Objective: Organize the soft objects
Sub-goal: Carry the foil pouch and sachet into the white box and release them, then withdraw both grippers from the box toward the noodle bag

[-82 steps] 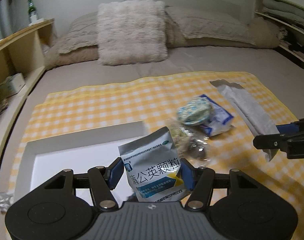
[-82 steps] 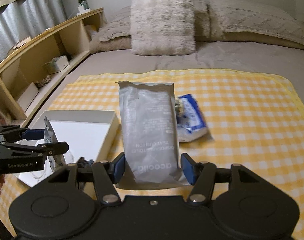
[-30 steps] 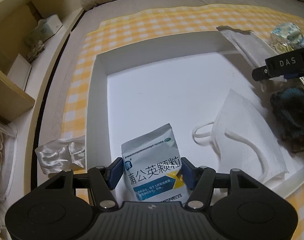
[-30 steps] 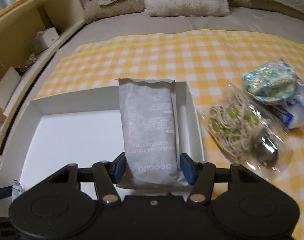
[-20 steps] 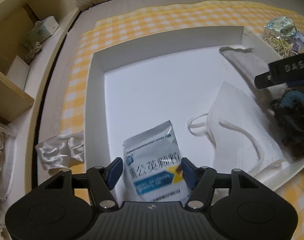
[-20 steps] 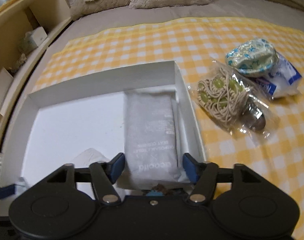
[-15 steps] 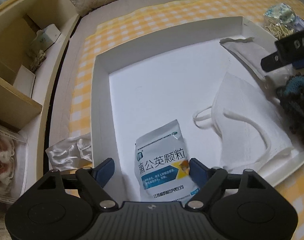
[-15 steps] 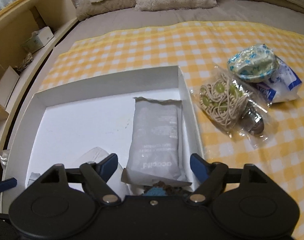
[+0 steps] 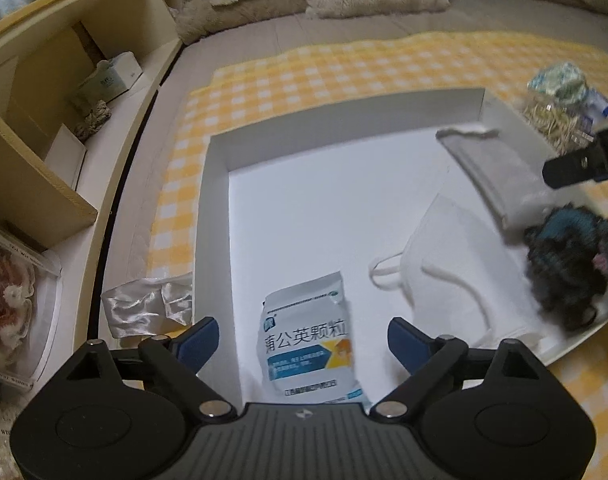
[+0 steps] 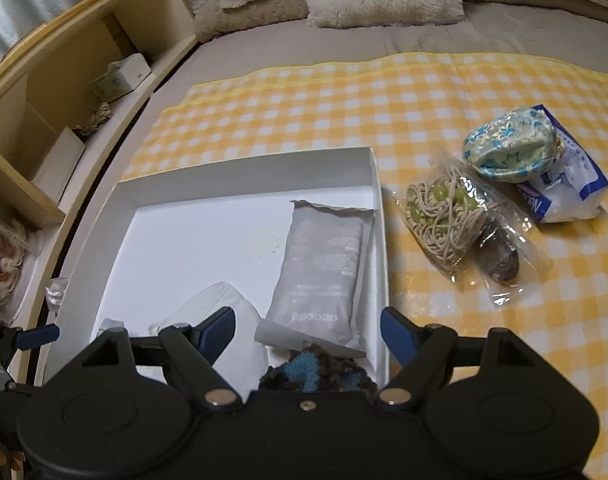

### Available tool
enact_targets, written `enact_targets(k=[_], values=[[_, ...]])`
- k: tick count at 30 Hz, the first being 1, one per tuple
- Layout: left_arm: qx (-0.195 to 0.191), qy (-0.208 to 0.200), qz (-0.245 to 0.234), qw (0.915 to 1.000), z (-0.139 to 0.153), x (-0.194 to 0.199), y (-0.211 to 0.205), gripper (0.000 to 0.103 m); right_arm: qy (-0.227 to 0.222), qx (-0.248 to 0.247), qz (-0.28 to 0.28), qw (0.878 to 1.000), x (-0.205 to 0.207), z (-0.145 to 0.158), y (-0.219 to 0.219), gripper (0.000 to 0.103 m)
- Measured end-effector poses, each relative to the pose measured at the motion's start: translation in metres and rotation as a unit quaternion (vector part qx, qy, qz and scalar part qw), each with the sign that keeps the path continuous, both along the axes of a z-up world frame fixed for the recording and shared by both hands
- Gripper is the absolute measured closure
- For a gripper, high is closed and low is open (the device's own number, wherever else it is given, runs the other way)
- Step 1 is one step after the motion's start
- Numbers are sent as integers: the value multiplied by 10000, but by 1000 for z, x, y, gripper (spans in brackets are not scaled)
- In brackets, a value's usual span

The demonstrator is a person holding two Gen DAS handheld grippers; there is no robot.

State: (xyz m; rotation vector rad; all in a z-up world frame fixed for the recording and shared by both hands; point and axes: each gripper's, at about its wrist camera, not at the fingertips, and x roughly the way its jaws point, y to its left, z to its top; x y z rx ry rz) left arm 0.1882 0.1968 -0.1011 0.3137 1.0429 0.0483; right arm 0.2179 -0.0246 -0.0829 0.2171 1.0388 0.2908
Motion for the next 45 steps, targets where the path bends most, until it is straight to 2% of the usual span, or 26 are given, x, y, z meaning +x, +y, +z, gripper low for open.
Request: enact_targets(k=[6, 10, 14, 24, 33, 45], values=[[-344, -368, 263, 9984, 25, -13, -6, 4, -254, 45, 132, 9996, -11, 18, -8, 19], [-452, -654, 369, 9962, 43, -23, -12, 0, -521, 118, 207, 9984, -18, 35, -15, 14], [-625, -899, 474, 9929, 61, -32, -14, 0, -815, 128, 274, 9962, -27, 51, -25, 7], [-1094, -1318, 712, 9826, 90, -49, -24, 0, -1306, -62, 401, 9906, -49, 70, -46, 1], [-1243, -1417, 641, 9800, 100, -49, -45, 0, -1690, -358, 506, 9837, -65, 81, -60, 0], [-1386, -1427, 407, 9792, 96, -35, -82, 0, -1857, -498, 320, 9808, -71, 88, -93, 0]])
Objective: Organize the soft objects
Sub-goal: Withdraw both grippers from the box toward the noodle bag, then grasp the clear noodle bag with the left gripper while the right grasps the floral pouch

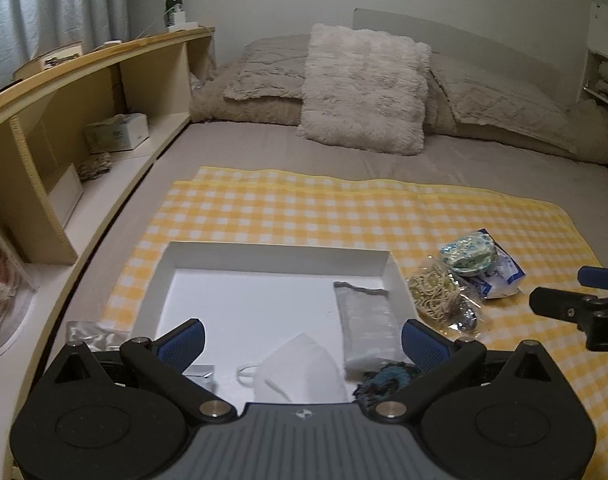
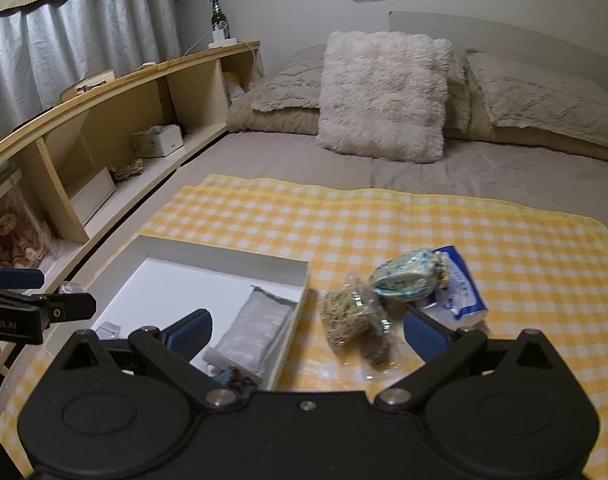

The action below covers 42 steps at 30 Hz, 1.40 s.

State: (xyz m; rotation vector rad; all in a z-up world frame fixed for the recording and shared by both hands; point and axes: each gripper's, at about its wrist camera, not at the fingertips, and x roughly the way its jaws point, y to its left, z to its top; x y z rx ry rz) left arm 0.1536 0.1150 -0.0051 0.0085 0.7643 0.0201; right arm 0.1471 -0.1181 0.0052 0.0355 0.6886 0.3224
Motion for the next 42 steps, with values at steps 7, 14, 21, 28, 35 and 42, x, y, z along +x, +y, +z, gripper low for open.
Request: enact_targets(k=[7, 14, 21, 28, 35, 42], values=[[-105, 26, -100, 9999, -12, 19, -24, 0, -100, -8, -203, 9997, 2, 0, -32, 0], [-299, 35, -374, 9988, -21, 42, -59, 0, -281, -217, -337, 9988, 7, -4, -62, 0], [-701, -42, -480, 9964, -28, 66, -93, 0, -418, -374, -614, 9965, 17, -13, -87, 0], [-1329, 219, -522, 9895, -46, 98, -122, 3, -573, -510, -783, 9940, 27, -26, -108, 0], [-1485, 709, -350, 9857, -78, 129, -143, 14, -421, -375, -1143, 9918, 62, -39, -130, 0], [-1987, 1140, 229, 9731, -113, 158, -143, 23, -223, -22, -1165, 9929, 100, -47, -140, 0]])
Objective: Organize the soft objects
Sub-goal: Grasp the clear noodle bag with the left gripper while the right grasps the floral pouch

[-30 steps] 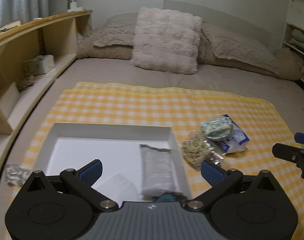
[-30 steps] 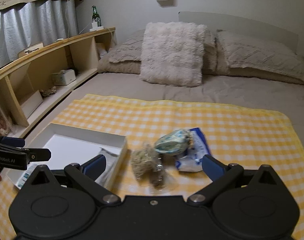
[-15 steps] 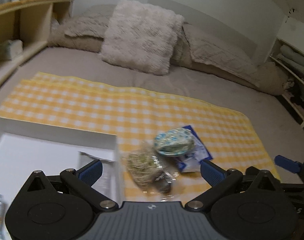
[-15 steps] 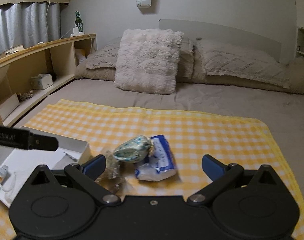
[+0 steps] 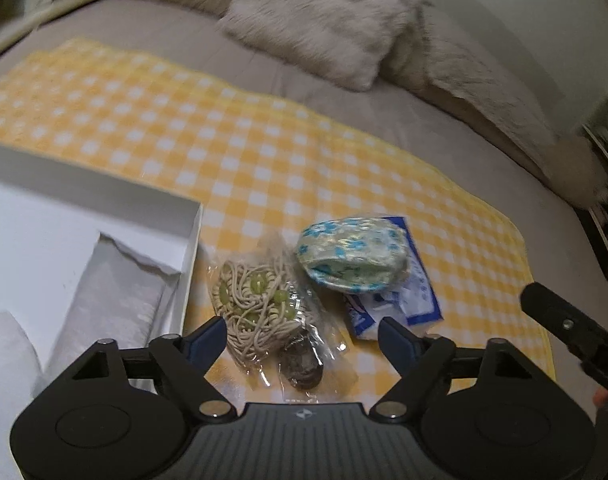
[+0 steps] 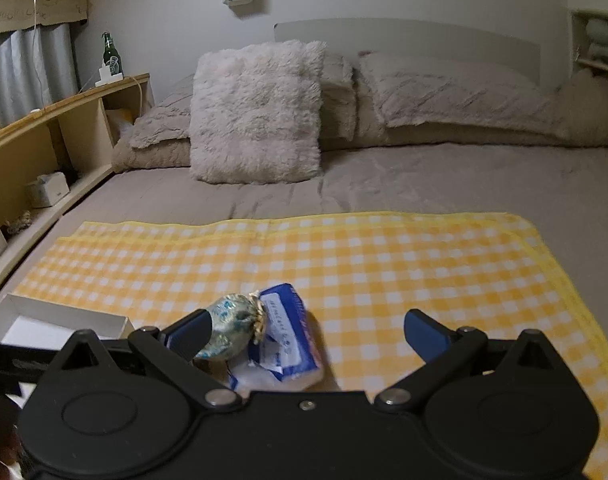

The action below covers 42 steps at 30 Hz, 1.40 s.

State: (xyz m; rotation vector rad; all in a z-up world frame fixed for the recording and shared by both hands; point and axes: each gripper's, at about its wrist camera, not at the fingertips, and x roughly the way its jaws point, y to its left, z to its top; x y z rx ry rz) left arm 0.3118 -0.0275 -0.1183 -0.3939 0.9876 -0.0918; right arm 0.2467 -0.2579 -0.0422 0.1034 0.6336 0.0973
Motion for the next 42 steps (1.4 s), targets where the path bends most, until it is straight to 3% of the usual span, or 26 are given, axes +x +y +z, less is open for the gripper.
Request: enact_targets(k=[5, 9, 13, 17, 27, 32, 37, 42], values=[[-78, 70, 250, 9996, -14, 14, -1, 29, 195, 262, 204, 9993, 27, -10, 4, 1], [-64, -10, 268, 9996, -19, 22, -3, 32, 286, 352, 393, 9982, 49, -17, 14, 10], [164, 34, 181, 9997, -26, 31, -9, 38, 470, 434, 673, 9957, 68, -26, 33, 23], [422, 24, 101, 9991, -30, 36, -9, 44, 572, 281, 1023, 9927, 81, -36, 59, 25], [1014, -69, -777, 9918, -32, 36, -19, 55, 959, -126, 1225, 9877, 105, -67, 84, 26], [1146, -65, -1076, 9875, -30, 32, -20, 62, 1053, -561, 1429, 9825, 100, -78, 89, 41], [1189, -89, -1206, 9855, -24, 25, -22, 67, 1111, -883, 1486, 9787, 91, -76, 90, 74], [1173, -214, -1286, 9845, -13, 15, -26, 69, 1175, -950, 1500, 9771, 78, -68, 82, 81]])
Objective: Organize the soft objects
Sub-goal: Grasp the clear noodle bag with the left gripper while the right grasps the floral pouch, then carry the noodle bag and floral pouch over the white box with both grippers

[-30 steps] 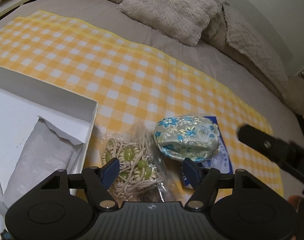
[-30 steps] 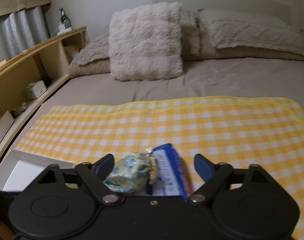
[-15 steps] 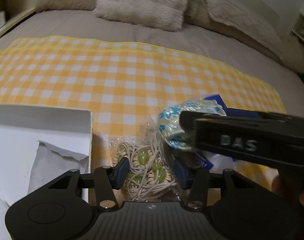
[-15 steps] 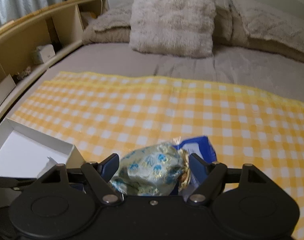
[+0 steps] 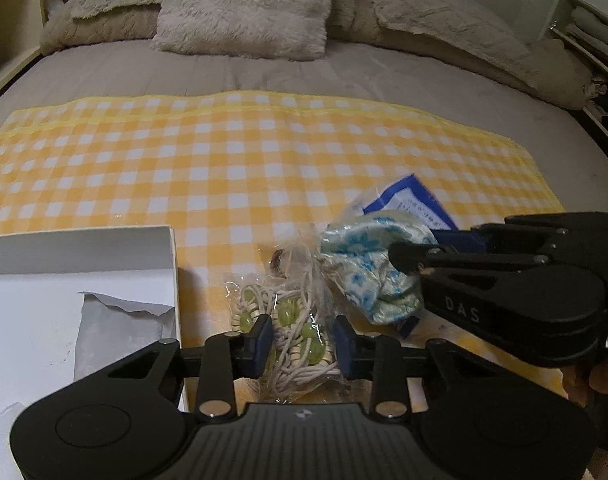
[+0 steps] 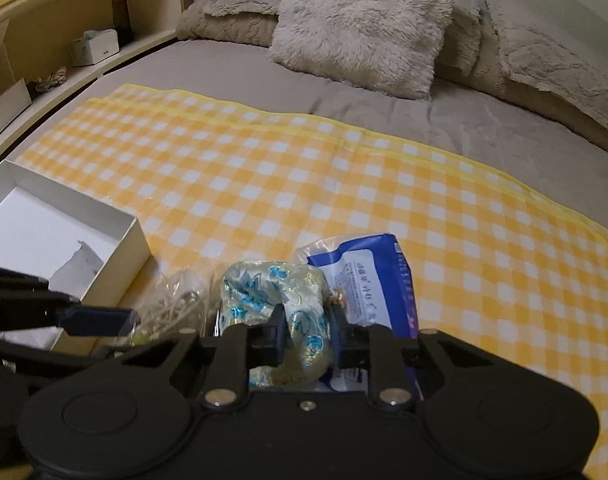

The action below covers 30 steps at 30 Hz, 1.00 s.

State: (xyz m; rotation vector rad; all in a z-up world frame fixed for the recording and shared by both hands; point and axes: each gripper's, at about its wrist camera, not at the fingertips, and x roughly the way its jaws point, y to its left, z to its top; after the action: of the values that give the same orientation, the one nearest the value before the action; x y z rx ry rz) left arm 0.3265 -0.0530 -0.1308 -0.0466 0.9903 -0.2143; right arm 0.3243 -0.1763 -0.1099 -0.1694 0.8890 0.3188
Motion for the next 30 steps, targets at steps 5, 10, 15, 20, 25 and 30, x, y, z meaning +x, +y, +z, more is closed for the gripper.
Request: enact_targets(k=[5, 10, 15, 20, 25, 30], values=[[-44, -169, -58, 9998, 17, -14, -2, 70, -154, 123, -203, 9996, -15, 17, -15, 82], [-95, -370, -132, 9992, 36, -34, -2, 71, -294, 203, -360, 9987, -36, 35, -28, 82], [-79, -666, -166, 9976, 56, -52, 1, 71, -444, 322, -518, 9972, -59, 54, -43, 82], [-10, -889, -176, 9959, 74, -71, 7, 72, -570, 418, -619, 9956, -78, 69, -54, 82], [21, -1016, -160, 9947, 87, -85, 15, 72, -672, 509, -606, 9946, -97, 82, -59, 82], [-48, -1124, -52, 9936, 97, -96, 27, 73, -746, 568, -543, 9941, -113, 92, -56, 82]])
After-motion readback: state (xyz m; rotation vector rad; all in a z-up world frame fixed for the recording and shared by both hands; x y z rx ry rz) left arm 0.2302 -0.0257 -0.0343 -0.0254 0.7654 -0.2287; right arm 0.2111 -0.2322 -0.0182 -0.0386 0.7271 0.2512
